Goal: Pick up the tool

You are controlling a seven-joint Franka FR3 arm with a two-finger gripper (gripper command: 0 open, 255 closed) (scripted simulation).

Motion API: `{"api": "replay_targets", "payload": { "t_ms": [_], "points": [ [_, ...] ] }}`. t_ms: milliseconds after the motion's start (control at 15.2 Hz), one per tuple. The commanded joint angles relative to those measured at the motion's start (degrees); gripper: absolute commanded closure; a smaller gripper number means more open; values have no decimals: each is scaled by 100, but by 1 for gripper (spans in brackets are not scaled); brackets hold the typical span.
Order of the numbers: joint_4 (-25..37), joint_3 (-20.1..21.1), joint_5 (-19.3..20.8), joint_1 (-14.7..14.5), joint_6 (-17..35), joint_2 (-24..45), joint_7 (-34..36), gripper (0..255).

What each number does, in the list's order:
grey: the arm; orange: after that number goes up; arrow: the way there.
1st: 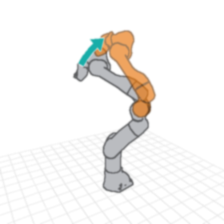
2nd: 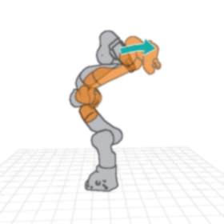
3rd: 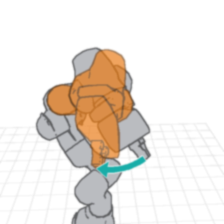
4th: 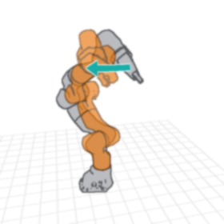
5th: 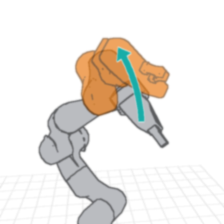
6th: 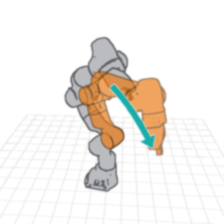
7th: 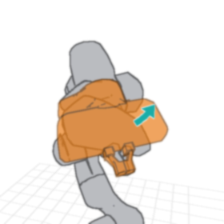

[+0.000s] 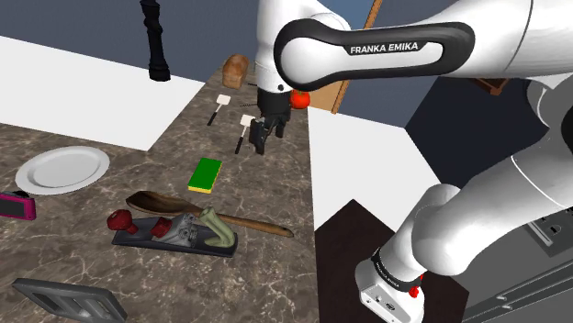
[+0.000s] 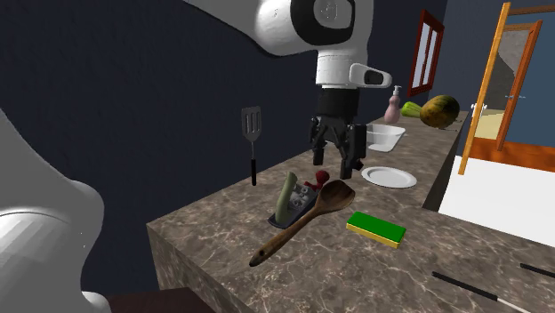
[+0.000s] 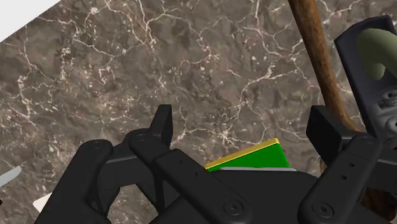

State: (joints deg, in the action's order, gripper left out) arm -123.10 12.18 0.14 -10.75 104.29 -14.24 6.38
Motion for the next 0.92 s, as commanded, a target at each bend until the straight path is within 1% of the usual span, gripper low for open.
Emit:
{"api": "replay_targets", "payload": {
  "t_ms": [0, 396, 858],
  "points": [
    [148, 140, -9, -107, 149, 353, 21, 0],
    [760, 498, 63, -412, 360, 1351, 40, 0],
    [1621, 857, 285, -836, 457, 2534, 85, 0]
  ]
}}
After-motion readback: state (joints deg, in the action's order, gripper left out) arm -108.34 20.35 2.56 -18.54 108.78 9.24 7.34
